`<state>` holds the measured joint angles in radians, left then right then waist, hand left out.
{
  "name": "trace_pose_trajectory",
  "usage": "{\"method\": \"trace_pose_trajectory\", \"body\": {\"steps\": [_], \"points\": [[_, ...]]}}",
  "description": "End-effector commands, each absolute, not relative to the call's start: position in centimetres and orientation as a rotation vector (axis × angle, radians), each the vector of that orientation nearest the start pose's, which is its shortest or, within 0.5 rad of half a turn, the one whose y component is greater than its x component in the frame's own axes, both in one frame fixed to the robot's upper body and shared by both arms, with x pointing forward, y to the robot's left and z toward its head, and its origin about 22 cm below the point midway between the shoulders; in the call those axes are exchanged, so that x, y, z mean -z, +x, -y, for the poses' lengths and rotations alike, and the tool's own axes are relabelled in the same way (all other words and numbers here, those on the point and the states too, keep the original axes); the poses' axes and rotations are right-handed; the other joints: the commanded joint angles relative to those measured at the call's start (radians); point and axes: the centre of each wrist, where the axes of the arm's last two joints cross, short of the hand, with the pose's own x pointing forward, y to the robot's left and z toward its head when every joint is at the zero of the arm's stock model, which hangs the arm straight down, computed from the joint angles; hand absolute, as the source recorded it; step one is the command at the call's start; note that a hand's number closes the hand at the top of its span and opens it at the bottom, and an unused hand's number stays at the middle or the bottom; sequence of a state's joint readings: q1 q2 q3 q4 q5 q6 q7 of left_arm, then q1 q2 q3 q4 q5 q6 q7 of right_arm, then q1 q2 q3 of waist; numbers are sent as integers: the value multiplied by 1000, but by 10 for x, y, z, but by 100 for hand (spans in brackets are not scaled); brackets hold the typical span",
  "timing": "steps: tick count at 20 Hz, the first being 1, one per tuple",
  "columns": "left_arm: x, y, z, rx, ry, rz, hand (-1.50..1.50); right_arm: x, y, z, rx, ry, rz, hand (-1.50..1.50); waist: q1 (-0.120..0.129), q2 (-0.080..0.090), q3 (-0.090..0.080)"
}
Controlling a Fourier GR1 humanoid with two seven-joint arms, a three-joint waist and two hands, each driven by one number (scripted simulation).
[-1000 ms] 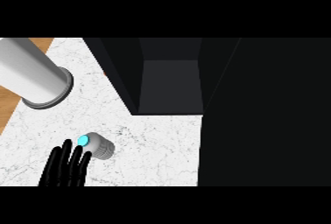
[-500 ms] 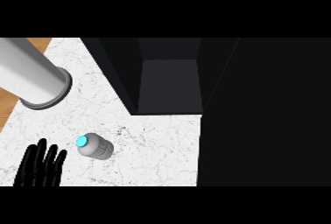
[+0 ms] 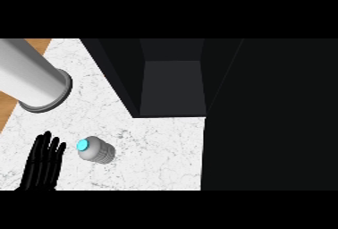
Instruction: Pick up the bottled water, place it into the cabinet and close the cabinet
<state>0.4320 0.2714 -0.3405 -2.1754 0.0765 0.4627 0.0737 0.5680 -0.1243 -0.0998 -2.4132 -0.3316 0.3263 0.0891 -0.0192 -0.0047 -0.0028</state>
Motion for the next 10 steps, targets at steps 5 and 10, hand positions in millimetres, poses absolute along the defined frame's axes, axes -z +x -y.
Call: {"method": "trace_pose_trajectory", "body": {"steps": [5,10], "points": [[-23,152,-232,-164,166,1620,-150,-160,68,283,-136,251,1897,-150,-3,2,1],[-4,168,-262,-172,239,1591,-150,-155,65,285,-125,257,1899,-150,-5,2,2]]}}
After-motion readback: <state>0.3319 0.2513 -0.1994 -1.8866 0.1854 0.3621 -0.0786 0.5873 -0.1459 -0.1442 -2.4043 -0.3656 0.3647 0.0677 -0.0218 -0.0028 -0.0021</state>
